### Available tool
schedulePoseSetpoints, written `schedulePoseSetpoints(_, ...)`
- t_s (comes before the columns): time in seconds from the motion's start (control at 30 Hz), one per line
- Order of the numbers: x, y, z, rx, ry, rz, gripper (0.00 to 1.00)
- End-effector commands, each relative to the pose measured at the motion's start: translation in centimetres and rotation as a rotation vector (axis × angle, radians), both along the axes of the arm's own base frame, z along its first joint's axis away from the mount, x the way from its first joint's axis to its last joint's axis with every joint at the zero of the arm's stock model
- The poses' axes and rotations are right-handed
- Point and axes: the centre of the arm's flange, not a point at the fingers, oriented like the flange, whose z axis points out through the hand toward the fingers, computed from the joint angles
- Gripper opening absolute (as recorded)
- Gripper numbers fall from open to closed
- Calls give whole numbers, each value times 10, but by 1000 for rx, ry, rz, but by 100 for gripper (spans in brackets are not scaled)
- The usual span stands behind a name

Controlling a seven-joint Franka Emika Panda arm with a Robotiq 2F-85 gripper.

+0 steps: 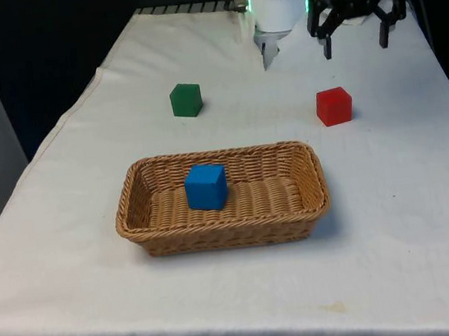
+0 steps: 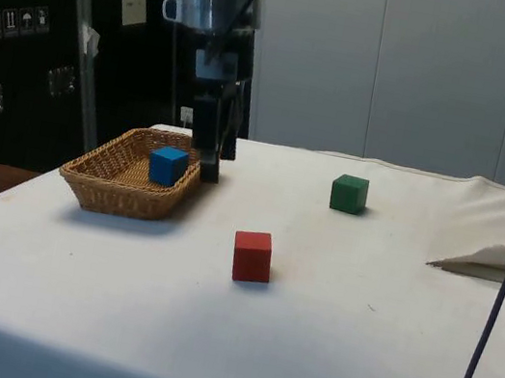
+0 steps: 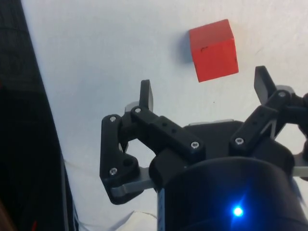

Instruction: Pick up exactly two blocks and place them into the basket.

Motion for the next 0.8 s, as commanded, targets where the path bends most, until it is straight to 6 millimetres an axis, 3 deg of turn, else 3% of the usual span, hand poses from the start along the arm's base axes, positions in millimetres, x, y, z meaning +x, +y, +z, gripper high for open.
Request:
schedulePoseSetpoints(0.0,-2,1,-3,6,-5,14,100)
schedulePoseSetpoints(0.77,-24,4,-38,-17,4,132,100)
